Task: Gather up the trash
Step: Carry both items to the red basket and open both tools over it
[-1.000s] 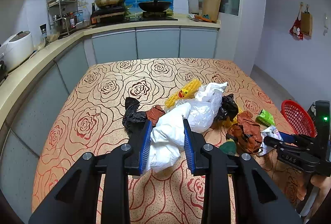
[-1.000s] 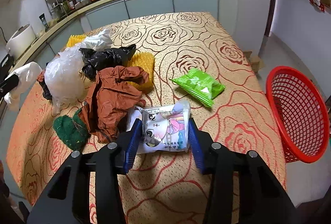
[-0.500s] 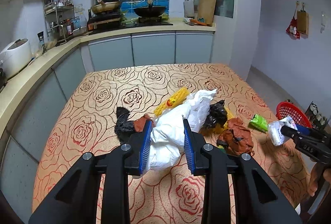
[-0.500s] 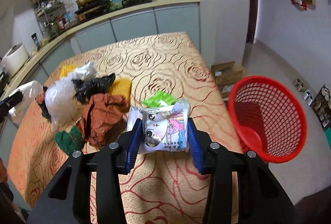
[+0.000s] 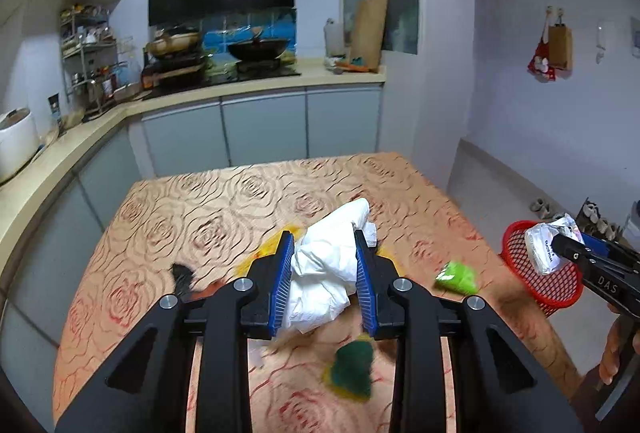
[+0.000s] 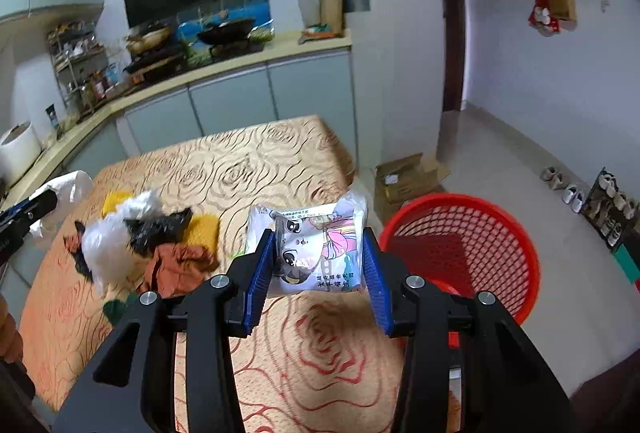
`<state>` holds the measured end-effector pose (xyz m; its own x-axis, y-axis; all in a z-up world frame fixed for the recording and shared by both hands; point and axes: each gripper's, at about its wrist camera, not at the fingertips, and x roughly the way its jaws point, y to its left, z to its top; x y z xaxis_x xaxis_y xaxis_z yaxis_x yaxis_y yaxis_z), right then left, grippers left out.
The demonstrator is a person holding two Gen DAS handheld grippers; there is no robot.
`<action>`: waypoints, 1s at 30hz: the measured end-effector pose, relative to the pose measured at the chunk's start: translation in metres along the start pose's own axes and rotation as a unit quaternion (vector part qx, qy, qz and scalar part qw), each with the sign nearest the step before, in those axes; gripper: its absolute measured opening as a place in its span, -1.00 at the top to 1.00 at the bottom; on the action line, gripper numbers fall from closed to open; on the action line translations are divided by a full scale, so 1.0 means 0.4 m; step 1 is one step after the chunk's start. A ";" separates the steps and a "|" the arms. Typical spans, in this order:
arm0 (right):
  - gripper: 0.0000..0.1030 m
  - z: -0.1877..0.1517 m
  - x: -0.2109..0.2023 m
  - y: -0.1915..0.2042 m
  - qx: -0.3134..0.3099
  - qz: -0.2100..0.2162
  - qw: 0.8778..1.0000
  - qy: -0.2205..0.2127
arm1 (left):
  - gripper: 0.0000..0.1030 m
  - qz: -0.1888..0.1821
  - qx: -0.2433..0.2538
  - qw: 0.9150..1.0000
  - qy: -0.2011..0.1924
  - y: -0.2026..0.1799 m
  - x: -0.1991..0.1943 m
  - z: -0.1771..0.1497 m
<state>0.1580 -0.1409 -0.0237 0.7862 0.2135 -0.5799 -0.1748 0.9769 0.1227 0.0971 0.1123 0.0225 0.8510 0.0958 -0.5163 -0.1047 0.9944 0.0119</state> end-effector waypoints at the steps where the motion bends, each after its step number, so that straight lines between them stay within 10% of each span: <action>1: 0.19 0.007 -0.010 -0.013 0.004 -0.005 1.000 -0.006 | 0.45 -0.003 0.002 1.000 -0.002 -0.010 0.003 0.004; 30: 0.18 -0.022 -0.070 -0.337 0.089 -0.140 0.986 -0.019 | 0.45 -0.183 0.119 0.975 0.026 -0.565 0.197 0.011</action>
<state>0.1544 -0.2784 -0.0311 0.8112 -0.0672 -0.5809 0.1558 0.9823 0.1039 0.1900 -0.1046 -0.0170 0.7810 -0.2639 -0.5661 0.3294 0.9441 0.0144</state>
